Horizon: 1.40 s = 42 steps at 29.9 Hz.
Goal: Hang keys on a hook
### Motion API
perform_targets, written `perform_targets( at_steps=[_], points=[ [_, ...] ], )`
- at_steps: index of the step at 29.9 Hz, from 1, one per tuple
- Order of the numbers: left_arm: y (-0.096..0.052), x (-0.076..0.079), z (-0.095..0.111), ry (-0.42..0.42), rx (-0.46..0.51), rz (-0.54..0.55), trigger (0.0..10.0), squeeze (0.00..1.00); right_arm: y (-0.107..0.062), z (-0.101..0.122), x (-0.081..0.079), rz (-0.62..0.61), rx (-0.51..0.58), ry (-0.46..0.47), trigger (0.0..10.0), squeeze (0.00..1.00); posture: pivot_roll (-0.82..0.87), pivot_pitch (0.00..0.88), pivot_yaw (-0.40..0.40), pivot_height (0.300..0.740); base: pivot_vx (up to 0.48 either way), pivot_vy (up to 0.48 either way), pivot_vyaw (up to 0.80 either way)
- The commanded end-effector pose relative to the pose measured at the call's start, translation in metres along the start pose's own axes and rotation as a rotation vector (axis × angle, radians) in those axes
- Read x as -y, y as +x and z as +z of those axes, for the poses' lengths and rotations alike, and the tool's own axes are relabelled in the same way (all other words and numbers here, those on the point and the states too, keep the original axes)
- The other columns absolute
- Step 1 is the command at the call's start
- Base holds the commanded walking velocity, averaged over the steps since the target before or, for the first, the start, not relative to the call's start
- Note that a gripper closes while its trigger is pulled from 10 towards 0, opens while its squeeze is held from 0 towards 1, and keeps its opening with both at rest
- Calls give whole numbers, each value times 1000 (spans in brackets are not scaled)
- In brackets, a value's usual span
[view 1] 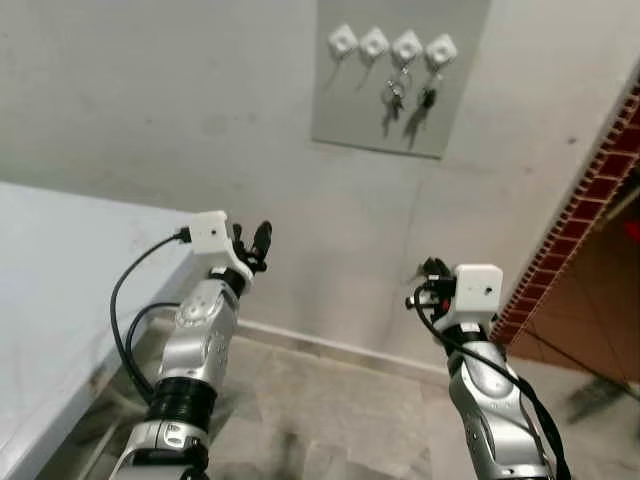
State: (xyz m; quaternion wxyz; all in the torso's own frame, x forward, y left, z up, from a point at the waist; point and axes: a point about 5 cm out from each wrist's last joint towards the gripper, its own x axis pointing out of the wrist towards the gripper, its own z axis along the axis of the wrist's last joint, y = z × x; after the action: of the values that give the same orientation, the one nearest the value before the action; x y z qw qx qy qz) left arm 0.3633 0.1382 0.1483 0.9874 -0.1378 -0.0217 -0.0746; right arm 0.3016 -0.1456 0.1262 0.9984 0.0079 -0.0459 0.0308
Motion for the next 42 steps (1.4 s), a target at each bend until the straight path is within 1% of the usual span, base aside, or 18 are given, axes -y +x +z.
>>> perform_targets(
  at_steps=[1,11,22,32,42],
  points=[
    [0,-1,4,9,13,5,10000,0,1,5,0,6,20,-2,10000,0,3,0,-5,740,0,0,0],
    [-1,-5,6,1,23,32,10000,0,-1,5,5,-6,22,-2,10000,0,1,0,1,740,272,0,0],
    [-1,-7,8,2,23,42,10000,0,0,6,6,-6,23,-3,10000,0,5,0,-2,740,375,0,0],
    [0,-6,7,-26,24,49,10000,0,1,6,6,1,21,-7,10000,0,5,0,-7,740,351,0,0],
    [0,-5,7,-36,26,50,10000,0,3,7,3,11,24,-11,10000,0,7,0,-13,740,295,282,0]
  ],
)
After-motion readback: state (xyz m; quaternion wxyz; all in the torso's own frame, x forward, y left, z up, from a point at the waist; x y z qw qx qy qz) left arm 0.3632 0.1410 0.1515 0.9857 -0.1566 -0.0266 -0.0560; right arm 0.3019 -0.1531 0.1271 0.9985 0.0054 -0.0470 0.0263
